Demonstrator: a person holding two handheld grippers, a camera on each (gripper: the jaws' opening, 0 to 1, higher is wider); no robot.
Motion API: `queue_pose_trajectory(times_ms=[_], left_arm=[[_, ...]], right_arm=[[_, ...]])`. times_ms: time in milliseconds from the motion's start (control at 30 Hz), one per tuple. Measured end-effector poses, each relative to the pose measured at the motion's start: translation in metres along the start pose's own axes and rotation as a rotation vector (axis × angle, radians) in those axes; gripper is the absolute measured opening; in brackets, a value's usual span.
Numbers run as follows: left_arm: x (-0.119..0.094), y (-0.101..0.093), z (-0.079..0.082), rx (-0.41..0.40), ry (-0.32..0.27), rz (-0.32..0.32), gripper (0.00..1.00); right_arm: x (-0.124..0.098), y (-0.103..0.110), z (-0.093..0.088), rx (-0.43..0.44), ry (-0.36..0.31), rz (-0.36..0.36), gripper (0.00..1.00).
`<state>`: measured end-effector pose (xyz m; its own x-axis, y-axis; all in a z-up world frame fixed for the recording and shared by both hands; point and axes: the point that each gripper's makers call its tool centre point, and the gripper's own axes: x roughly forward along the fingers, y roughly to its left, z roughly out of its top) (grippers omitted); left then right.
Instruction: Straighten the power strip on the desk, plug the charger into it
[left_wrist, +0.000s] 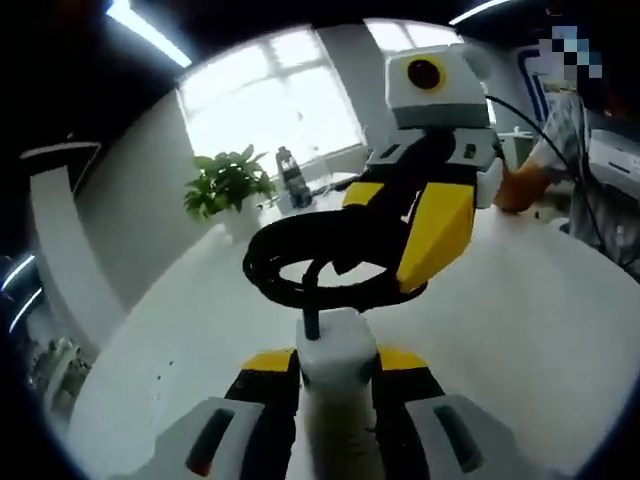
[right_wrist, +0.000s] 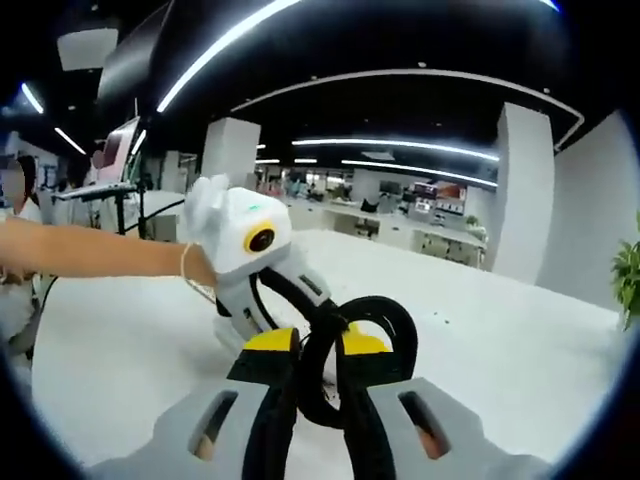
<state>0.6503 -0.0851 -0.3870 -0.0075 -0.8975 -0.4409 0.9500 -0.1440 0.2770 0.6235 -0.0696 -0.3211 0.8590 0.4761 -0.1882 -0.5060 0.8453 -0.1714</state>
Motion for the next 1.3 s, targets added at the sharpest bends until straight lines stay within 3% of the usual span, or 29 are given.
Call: queue_pose_trajectory(times_ms=[100, 200, 700, 1300], left_arm=[[-0.003, 0.007, 0.005, -0.009, -0.018, 0.050, 0.36], [-0.004, 0.008, 0.008, -0.031, -0.027, 0.052, 0.38], [-0.002, 0.008, 0.001, -0.044, 0.040, 0.095, 0.65], [-0.016, 0.007, 0.002, -0.091, 0.016, 0.168, 0.76]], right_arm=[[0.001, 0.000, 0.000, 0.001, -0.004, 0.000, 0.14], [0.002, 0.000, 0.001, -0.003, 0.000, -0.004, 0.16], [0.004, -0.003, 0.004, 0.009, 0.004, -0.008, 0.23], [0.002, 0.001, -0.002, 0.060, 0.032, 0.017, 0.32]])
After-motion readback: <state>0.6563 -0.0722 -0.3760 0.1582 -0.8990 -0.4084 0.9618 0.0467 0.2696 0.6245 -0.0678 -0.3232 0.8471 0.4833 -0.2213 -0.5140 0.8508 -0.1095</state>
